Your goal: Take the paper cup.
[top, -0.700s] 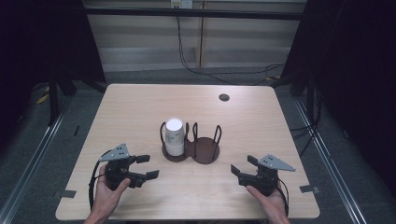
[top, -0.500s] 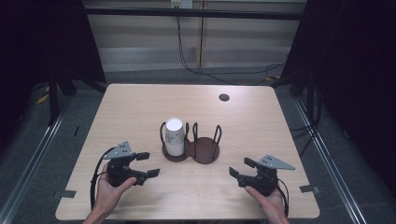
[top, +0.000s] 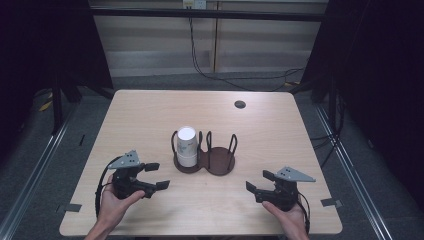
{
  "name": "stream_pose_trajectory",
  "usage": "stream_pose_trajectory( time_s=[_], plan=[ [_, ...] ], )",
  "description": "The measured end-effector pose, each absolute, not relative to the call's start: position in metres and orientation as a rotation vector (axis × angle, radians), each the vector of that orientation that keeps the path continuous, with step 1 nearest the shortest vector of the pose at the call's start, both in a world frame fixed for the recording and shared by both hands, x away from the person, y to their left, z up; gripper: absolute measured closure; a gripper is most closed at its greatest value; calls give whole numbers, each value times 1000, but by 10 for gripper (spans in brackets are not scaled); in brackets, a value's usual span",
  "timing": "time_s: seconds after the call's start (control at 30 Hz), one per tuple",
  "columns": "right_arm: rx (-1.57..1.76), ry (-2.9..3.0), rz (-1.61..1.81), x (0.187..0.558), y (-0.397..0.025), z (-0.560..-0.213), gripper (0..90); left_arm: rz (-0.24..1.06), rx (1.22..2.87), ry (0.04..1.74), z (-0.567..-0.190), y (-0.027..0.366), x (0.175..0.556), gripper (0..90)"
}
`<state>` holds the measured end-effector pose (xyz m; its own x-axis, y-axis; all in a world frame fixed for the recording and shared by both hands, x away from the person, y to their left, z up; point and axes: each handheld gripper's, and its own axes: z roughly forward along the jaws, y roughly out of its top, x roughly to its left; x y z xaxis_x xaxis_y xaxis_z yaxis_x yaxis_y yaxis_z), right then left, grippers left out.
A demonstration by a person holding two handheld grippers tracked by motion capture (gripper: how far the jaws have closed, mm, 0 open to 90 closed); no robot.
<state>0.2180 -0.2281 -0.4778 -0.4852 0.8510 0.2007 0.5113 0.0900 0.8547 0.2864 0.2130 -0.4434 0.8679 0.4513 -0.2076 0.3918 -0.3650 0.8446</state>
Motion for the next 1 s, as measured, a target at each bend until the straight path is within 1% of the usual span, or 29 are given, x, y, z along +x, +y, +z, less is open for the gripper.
stream_pose_trajectory(
  time_s=[0.23,0.27,0.37,0.67,0.7,0.73,0.8,1.0],
  plan=[
    [1317,2059,1380,215,-225,-475,212,101,1990,607,-429,218,288,238],
    [1318,2065,1380,215,-226,-475,190,108,1987,602,-428,217,288,241],
    [1340,2074,1367,216,-230,-475,174,107,2034,590,-421,211,292,244],
    [1324,2060,1387,214,-233,-474,164,96,2054,572,-412,206,297,245],
    [1310,2074,1396,213,-231,-473,166,70,2061,577,-412,205,300,277],
    [1300,2077,1395,213,-230,-473,161,70,2061,577,-412,205,300,287],
    [1289,2082,1402,212,-229,-473,163,55,2065,581,-412,204,303,287],
    [1267,2104,1412,211,-226,-473,166,77,2088,576,-402,197,311,299]
  ],
)
